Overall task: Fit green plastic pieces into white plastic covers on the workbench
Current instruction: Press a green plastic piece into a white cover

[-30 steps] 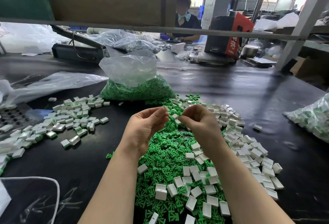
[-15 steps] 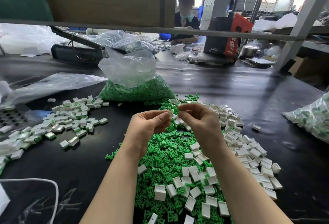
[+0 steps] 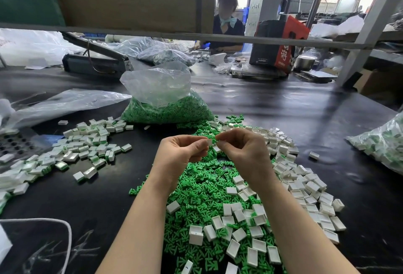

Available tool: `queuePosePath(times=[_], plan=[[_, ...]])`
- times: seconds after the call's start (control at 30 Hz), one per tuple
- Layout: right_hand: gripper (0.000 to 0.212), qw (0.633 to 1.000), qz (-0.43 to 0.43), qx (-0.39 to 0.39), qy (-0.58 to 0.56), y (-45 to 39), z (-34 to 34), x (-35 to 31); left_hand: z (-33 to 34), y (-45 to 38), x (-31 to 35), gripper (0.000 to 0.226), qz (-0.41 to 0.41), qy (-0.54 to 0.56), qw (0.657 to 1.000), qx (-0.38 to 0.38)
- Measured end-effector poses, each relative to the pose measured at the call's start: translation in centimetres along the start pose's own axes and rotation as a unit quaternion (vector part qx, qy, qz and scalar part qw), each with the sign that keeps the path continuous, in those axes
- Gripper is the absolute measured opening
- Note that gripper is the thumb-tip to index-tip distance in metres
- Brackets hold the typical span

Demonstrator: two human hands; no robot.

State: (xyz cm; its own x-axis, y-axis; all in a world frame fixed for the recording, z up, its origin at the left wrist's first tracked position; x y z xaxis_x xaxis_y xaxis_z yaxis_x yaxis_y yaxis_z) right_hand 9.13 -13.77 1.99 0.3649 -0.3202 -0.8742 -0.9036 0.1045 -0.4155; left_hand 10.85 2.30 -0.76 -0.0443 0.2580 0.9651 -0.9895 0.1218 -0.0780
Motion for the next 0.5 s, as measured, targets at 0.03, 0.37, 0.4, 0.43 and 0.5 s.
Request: queuePosePath(times=[0.03,0.37,0.4,0.43,0.5], plan=[[0.013,1.000,0.000,0.002,0.002,0.02,-0.03,-0.03,0.00,-0.03,0.03,0.023,0.003,-0.005,1.000,-0.002],[0.011,1.000,0.006,-0.006,0.014,0.09,0.19,-0.33,0.04,-0.27,-0.34,0.013,0.008,-0.007,1.000,0.004],[0.012,1.000,0.004,-0.014,0.014,0.10,0.30,-0.41,-0.03,-0.31,-0.43,0.010,0.008,-0.013,1.000,0.004],[0.012,1.000,0.002,-0.023,0.017,0.09,0.38,-0.47,-0.14,-0.35,-0.48,0.006,0.009,-0.022,1.000,0.005],[0.013,0.999,-0.001,-0.038,0.022,0.11,0.48,-0.55,-0.39,-0.44,-0.54,0.005,0.012,-0.039,0.999,0.004]])
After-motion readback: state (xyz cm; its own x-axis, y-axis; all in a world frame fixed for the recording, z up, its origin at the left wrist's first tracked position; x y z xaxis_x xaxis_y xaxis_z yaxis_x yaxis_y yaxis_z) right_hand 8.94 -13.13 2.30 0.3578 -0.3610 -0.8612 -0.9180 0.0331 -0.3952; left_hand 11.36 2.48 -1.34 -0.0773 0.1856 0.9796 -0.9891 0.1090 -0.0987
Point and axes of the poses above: each hand's wrist, its own y-axis away from the middle knuckle, its own z-axis out of the palm, x = y × z, the point moved 9 cm from there along -y, towards the middle knuckle, and after that the axes turned 4 degrees about y, right-handed, at the moved point
